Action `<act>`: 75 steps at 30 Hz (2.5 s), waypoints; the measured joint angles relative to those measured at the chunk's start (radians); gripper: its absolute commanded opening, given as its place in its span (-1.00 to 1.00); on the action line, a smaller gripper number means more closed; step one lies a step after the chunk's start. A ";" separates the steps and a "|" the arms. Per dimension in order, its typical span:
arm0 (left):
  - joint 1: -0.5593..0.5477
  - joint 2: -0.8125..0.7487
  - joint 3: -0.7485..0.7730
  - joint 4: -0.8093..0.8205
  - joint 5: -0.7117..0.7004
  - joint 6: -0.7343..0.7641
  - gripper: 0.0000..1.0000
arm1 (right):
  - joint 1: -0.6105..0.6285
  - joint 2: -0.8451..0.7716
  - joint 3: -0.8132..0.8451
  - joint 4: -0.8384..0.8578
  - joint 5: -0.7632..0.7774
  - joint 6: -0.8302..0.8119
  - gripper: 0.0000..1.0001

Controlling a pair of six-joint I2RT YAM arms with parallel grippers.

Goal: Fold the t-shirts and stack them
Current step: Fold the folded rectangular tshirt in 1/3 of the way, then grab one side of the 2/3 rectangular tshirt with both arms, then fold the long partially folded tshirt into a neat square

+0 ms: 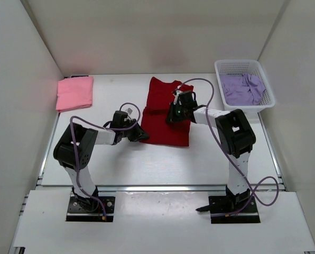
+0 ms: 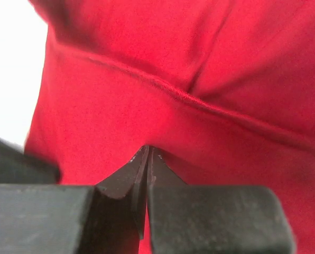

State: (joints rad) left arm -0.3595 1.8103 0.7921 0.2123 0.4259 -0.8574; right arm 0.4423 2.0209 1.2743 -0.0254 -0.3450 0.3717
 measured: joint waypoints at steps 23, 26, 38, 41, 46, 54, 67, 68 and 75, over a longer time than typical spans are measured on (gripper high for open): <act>0.047 -0.424 -0.242 -0.104 -0.057 0.046 0.11 | -0.122 -0.482 -0.458 0.203 -0.058 0.146 -1.00; 0.048 -0.344 -0.260 -0.112 -0.037 0.050 0.23 | -0.138 -0.508 -0.600 0.230 -0.068 0.167 -1.00; 0.037 -0.266 -0.252 -0.046 0.011 0.030 -0.02 | -0.176 -0.587 -0.792 0.246 -0.086 0.200 -0.34; 0.031 -0.257 -0.253 -0.048 0.006 0.030 -0.18 | -0.179 -0.647 -0.815 0.229 -0.059 0.191 -0.18; 0.014 -0.243 -0.247 -0.048 -0.007 0.032 -0.39 | -0.183 -0.644 -0.827 0.218 -0.041 0.182 -0.12; 0.003 -0.239 -0.244 -0.060 -0.026 0.039 -0.95 | -0.188 -0.565 -0.827 0.283 -0.109 0.197 -0.96; -0.067 -0.596 -0.388 -0.351 -0.034 0.135 -1.00 | -0.001 -0.871 -1.016 0.153 -0.116 0.240 -1.00; -0.074 -0.664 -0.416 -0.404 -0.034 0.140 -1.00 | 0.041 -0.927 -1.040 0.114 -0.111 0.254 -1.00; -0.033 -0.834 -0.283 -0.694 -0.042 0.173 -1.00 | -0.013 -1.102 -0.951 -0.124 -0.113 0.251 -0.99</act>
State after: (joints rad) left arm -0.3927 0.9764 0.5091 -0.4816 0.3840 -0.6842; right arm 0.4297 0.9192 0.3233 -0.1497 -0.4580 0.6228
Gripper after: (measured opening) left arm 0.130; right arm 0.017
